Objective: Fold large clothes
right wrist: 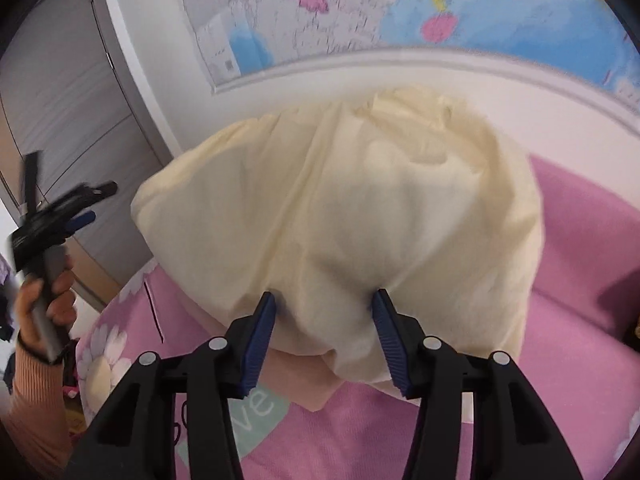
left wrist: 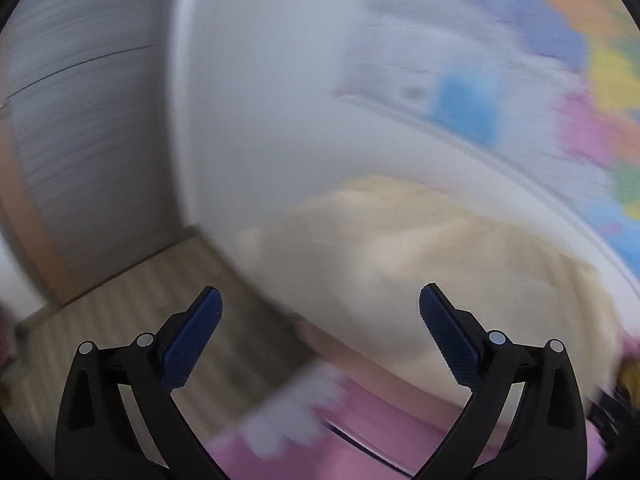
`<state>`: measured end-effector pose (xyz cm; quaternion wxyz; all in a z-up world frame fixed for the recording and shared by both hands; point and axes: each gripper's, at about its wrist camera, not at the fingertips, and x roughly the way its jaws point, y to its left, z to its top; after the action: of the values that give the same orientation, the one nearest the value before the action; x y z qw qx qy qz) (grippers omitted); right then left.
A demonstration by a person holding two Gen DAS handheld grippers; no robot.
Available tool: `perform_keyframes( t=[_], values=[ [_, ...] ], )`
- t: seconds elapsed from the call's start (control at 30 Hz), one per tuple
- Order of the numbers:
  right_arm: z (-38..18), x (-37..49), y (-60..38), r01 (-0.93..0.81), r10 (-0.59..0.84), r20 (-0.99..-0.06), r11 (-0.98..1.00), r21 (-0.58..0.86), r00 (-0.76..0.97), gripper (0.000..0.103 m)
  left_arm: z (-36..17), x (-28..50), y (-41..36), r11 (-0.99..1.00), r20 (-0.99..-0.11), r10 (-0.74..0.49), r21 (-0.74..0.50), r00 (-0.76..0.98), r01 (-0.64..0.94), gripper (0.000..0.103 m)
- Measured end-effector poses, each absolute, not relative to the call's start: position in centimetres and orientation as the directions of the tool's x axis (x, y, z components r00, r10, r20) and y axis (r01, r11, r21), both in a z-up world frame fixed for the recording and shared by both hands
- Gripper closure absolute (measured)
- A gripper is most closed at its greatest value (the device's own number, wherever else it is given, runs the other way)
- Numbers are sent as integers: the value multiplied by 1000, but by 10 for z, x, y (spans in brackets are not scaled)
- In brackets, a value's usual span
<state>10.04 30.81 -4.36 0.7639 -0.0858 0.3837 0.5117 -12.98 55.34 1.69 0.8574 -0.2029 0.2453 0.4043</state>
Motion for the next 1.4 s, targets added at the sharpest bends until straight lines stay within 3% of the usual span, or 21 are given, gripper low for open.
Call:
perform_keyframes(
  t=[0.2, 0.3, 0.43, 0.53, 0.6, 0.73, 1.07, 1.4],
  values=[
    [-50, 86, 309, -878, 694, -709, 409, 247, 123, 55, -4, -80, 469, 817, -598, 441, -40, 669, -575, 6],
    [-44, 85, 300, -872, 710, -697, 399, 282, 99, 55, -14, -69, 454, 843, -616, 388, -63, 685, -534, 6],
    [-31, 77, 272, -869, 754, -644, 398, 294, 127, 54, -12, -67, 430, 846, -594, 419, -20, 687, -533, 5],
    [-20, 60, 250, -879, 780, -598, 403, 255, 185, 43, -12, -65, 410, 843, -591, 433, -4, 681, -538, 5],
    [-15, 44, 238, -884, 789, -571, 413, 219, 227, 24, -9, -66, 397, 840, -592, 439, 5, 676, -542, 5],
    [-9, 24, 220, -886, 794, -539, 432, 172, 282, 16, -4, -78, 369, 830, -594, 451, 5, 666, -558, 5],
    [-6, 1, 194, -872, 784, -515, 472, 131, 348, 7, 3, -101, 341, 784, -604, 505, 22, 617, -620, 5],
    [-16, -20, 178, -876, 786, -519, 464, 134, 337, 7, 1, -132, 323, 731, -594, 567, 42, 571, -681, 5]
  ],
)
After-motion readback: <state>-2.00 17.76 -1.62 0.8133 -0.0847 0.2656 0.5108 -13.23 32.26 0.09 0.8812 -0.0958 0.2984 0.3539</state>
